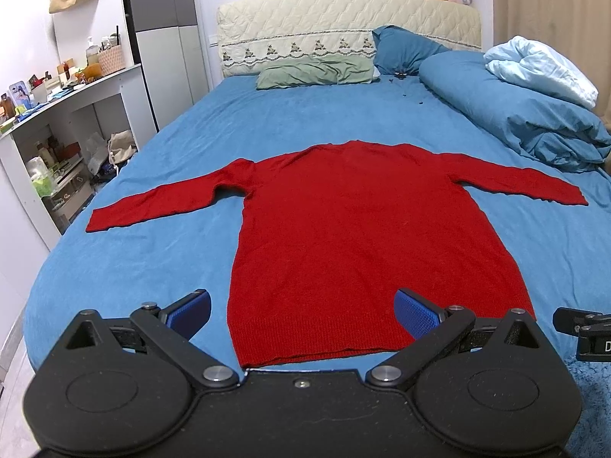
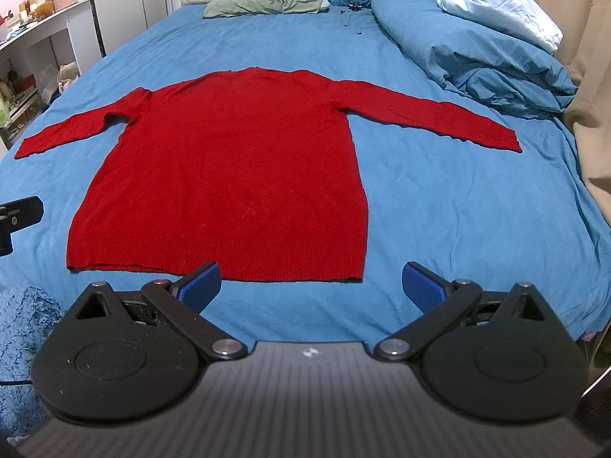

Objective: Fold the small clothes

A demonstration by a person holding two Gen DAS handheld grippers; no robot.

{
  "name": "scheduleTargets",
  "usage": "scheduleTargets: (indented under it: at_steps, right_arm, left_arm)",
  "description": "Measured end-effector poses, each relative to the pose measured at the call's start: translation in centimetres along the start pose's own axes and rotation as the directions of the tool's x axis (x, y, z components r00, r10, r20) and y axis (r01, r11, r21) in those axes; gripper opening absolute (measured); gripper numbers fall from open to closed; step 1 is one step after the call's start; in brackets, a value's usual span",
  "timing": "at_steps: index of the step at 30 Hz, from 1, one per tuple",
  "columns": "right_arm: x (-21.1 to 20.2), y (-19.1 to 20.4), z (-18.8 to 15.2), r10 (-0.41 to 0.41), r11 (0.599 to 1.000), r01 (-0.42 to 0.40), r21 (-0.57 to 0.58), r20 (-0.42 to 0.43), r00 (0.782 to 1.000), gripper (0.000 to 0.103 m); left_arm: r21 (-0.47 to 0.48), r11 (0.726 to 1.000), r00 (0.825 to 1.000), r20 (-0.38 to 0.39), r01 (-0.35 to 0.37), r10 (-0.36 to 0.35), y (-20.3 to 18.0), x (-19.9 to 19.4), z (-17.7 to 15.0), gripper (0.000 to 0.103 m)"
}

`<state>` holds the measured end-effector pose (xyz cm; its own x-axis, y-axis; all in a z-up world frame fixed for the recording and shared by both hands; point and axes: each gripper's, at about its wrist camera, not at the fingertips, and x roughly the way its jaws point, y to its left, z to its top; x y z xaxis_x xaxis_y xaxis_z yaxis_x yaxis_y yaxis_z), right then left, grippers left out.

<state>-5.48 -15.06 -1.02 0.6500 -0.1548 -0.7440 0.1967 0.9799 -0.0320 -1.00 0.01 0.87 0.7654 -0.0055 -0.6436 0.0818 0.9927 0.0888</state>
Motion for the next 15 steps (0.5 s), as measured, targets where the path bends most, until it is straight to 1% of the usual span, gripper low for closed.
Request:
scheduleTargets:
  at_steps: [15]
  right_arm:
    - [0.08, 0.01, -0.09, 0.001, 1.000, -0.001, 0.003, -0.002, 1.000, 0.103]
  left_arm:
    - [-0.011, 1.000, 1.000, -0.001, -0.003, 0.003, 0.20, 0.02, 0.22, 0.103]
